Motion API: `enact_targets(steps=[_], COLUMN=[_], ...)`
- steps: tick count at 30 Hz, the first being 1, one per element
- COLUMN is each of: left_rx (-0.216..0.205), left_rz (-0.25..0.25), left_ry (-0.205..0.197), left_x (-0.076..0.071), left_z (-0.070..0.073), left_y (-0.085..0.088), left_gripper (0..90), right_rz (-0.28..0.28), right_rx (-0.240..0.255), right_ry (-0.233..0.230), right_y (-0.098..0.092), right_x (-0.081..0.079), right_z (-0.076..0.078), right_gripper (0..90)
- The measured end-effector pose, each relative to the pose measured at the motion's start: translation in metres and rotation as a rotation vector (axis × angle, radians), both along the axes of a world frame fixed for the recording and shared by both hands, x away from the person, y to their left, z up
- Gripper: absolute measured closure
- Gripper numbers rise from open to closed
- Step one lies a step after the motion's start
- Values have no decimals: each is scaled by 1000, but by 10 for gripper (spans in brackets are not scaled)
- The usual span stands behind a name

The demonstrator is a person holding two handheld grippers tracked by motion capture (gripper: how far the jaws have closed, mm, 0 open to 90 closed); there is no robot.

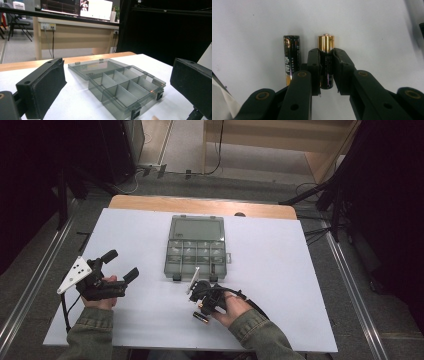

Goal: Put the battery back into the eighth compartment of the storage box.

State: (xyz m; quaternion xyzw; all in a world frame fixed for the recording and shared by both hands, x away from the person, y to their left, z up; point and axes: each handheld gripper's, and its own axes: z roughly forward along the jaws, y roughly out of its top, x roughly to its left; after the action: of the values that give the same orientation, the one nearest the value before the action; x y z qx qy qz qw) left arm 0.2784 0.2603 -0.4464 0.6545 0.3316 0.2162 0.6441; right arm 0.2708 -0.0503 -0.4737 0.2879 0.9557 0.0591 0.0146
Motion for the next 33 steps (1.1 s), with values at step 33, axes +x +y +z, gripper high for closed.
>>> enact_targets(steps=[33], left_rx=[3], left_rz=[-2], left_ry=[3], left_x=[1], left_z=[-1], left_y=[-1], left_gripper=[0], right_rz=[-258], right_rx=[435], right_ry=[-109], right_y=[-75], right_x=[33], right_z=[61], right_gripper=[782])
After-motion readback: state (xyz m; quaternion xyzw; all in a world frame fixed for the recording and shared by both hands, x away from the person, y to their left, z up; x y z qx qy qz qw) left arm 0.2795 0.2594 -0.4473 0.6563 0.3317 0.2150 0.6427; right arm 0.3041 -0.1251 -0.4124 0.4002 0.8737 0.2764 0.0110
